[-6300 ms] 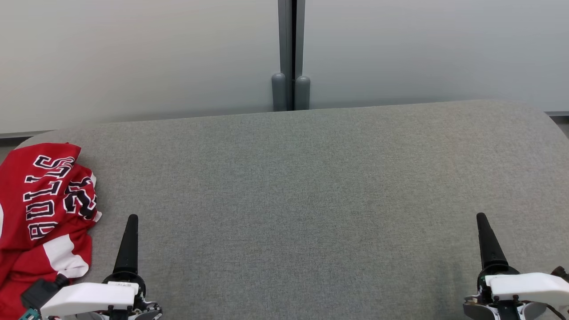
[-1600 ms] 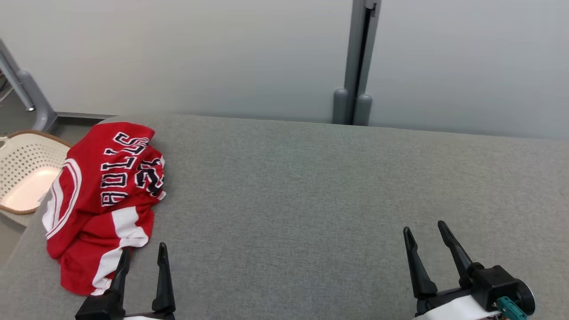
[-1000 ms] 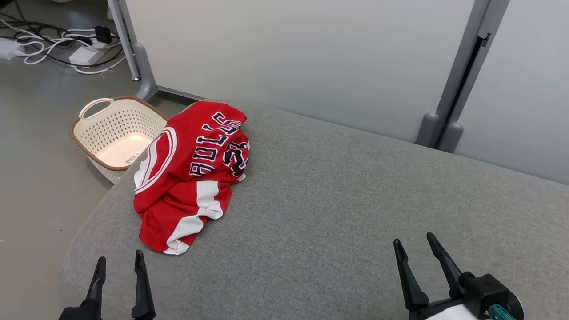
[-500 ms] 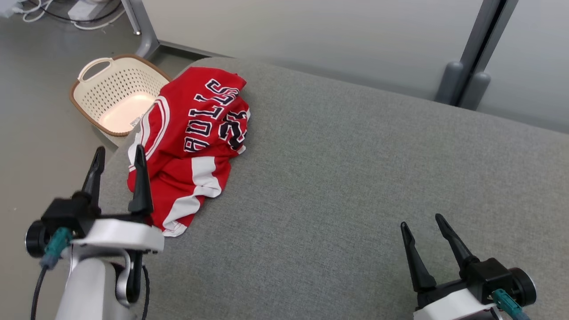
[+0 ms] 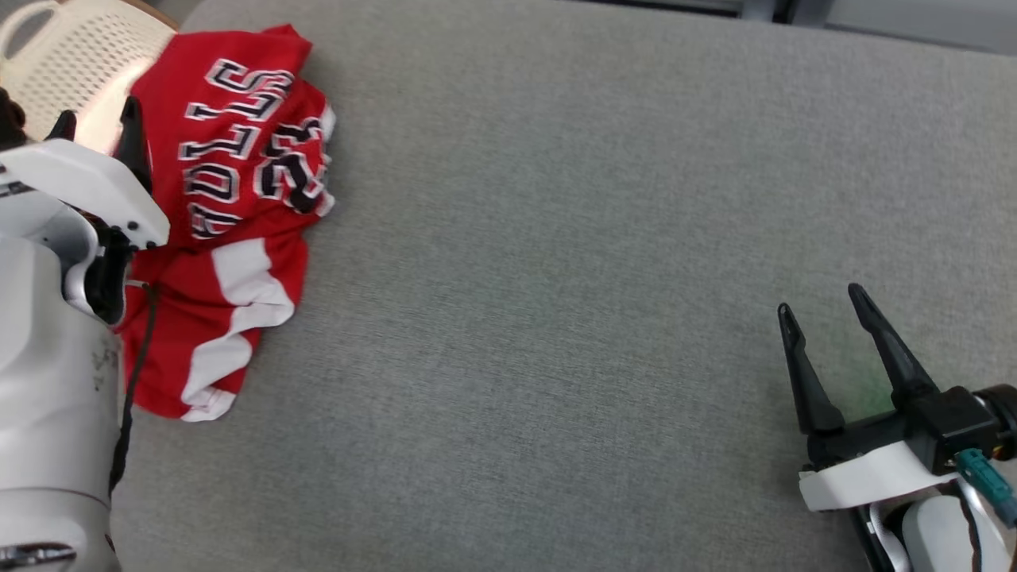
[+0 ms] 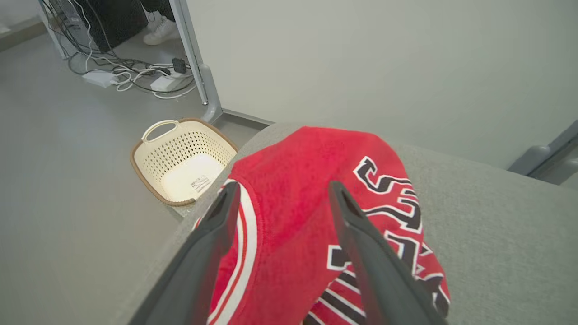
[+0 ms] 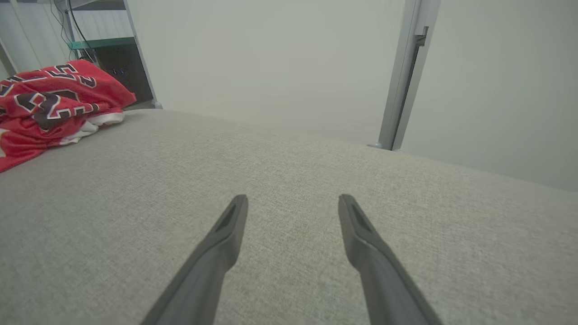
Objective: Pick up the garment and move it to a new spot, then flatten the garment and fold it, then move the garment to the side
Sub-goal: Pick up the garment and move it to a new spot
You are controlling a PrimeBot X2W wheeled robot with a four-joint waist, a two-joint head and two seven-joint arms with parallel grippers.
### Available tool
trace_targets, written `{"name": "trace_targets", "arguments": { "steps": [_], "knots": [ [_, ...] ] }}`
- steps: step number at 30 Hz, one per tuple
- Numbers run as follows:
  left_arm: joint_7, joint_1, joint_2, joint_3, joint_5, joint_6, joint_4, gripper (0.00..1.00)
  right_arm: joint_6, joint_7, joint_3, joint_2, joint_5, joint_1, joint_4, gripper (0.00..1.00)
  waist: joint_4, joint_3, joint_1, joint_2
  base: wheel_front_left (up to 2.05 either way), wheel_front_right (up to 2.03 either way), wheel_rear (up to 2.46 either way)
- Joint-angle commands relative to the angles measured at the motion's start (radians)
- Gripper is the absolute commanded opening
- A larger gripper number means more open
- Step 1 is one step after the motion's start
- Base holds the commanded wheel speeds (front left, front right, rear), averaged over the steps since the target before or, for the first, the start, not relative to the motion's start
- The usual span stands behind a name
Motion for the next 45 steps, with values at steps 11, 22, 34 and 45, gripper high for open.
{"name": "trace_targets", "arguments": {
  "steps": [11, 22, 34, 45],
  "knots": [
    [0.091, -0.121, 0.019, -0.002, -0.031, 0.002, 0.261, 1.00, -0.001, -0.003, -0.027, -0.025, 0.023, -0.027, -0.077, 1.00, -0.090, 0.169, 0.0000, 0.0000, 0.00, 0.00, 0.00],
    [-0.056, -0.089, 0.000, -0.019, -0.034, 0.003, 0.300, 0.00, -0.001, -0.003, -0.016, -0.026, 0.026, -0.019, -0.082, 1.00, -0.078, 0.153, 0.0000, 0.0000, 0.00, 0.00, 0.00],
    [-0.296, -0.001, 0.043, -0.040, 0.005, 0.004, 0.141, 0.00, -0.001, -0.004, 0.041, 0.050, 0.043, 0.007, -0.043, 1.00, -0.105, -0.028, 0.0000, 0.0000, 0.00, 0.00, 0.00],
    [-0.295, 0.140, 0.031, -0.035, 0.021, -0.014, -0.276, 0.00, -0.001, -0.004, 0.070, 0.119, 0.056, 0.041, -0.002, 1.00, -0.198, -0.223, 0.0000, 0.0000, 0.00, 0.00, 0.00]
  ]
}}
